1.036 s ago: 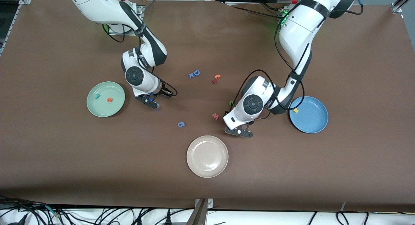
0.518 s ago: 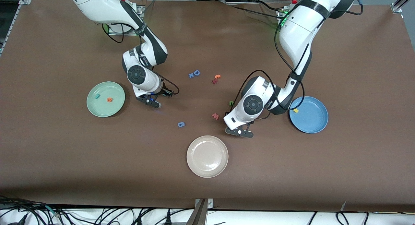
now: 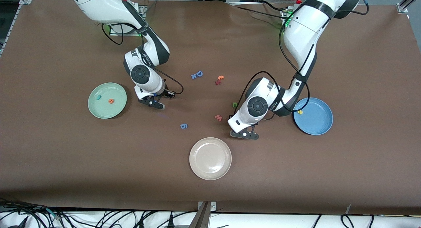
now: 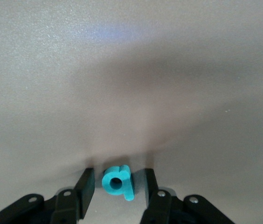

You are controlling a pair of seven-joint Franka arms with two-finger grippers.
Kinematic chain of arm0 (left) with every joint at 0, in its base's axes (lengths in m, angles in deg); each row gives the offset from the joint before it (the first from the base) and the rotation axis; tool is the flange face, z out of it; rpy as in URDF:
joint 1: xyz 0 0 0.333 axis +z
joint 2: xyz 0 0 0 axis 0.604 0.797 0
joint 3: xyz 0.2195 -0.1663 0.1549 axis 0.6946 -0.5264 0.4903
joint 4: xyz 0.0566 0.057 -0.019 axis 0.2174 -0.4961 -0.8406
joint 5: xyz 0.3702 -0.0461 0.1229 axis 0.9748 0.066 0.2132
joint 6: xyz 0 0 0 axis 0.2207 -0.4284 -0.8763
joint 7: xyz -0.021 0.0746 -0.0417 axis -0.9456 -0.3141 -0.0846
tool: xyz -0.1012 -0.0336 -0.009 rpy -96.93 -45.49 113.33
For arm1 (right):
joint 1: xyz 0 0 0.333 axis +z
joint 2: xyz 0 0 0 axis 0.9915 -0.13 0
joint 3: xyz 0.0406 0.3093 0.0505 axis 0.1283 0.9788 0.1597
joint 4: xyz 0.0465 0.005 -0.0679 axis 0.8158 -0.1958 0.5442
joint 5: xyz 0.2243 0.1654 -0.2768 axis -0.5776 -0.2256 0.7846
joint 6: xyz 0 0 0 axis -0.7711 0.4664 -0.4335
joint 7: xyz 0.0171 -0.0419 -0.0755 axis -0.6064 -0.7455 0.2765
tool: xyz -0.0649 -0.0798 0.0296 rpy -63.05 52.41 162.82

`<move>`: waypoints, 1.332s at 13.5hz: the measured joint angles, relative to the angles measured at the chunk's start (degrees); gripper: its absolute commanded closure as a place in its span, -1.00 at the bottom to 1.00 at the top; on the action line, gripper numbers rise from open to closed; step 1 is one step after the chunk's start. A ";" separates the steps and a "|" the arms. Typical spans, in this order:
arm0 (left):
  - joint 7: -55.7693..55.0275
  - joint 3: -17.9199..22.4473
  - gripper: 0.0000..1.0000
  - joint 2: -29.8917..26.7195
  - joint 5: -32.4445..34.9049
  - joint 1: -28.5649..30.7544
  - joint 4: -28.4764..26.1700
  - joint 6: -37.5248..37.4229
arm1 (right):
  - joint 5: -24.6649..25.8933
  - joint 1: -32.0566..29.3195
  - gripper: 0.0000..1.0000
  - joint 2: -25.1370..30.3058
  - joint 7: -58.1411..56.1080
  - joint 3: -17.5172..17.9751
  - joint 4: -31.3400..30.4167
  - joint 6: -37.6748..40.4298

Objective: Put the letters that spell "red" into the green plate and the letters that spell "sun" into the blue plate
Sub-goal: 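Grasp the teal q and yellow u with the right and left grippers, then release the teal q and yellow u onto the green and blue plates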

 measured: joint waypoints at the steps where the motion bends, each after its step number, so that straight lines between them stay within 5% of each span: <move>1: -0.58 0.01 0.46 -0.03 0.30 0.00 0.00 -0.05 | 0.00 0.00 0.21 0.00 0.00 0.00 0.00 -0.02; 5: -2.23 -0.01 0.48 -0.12 0.76 -0.32 0.00 -0.07 | 0.00 0.00 0.97 0.19 0.01 0.00 0.00 -0.61; 8: -2.45 0.06 0.47 -0.15 0.78 -0.40 0.11 -0.61 | 0.00 0.00 1.00 0.18 0.01 -0.01 0.00 -0.62; 12: -1.37 0.67 0.47 -1.67 2.70 2.01 2.45 -12.76 | 0.17 -0.05 1.00 0.81 0.03 -0.66 0.37 1.44; 18: 16.06 0.80 0.47 -6.55 2.86 12.10 2.92 -34.51 | 0.57 -0.38 1.00 7.62 -9.31 -8.87 8.69 24.16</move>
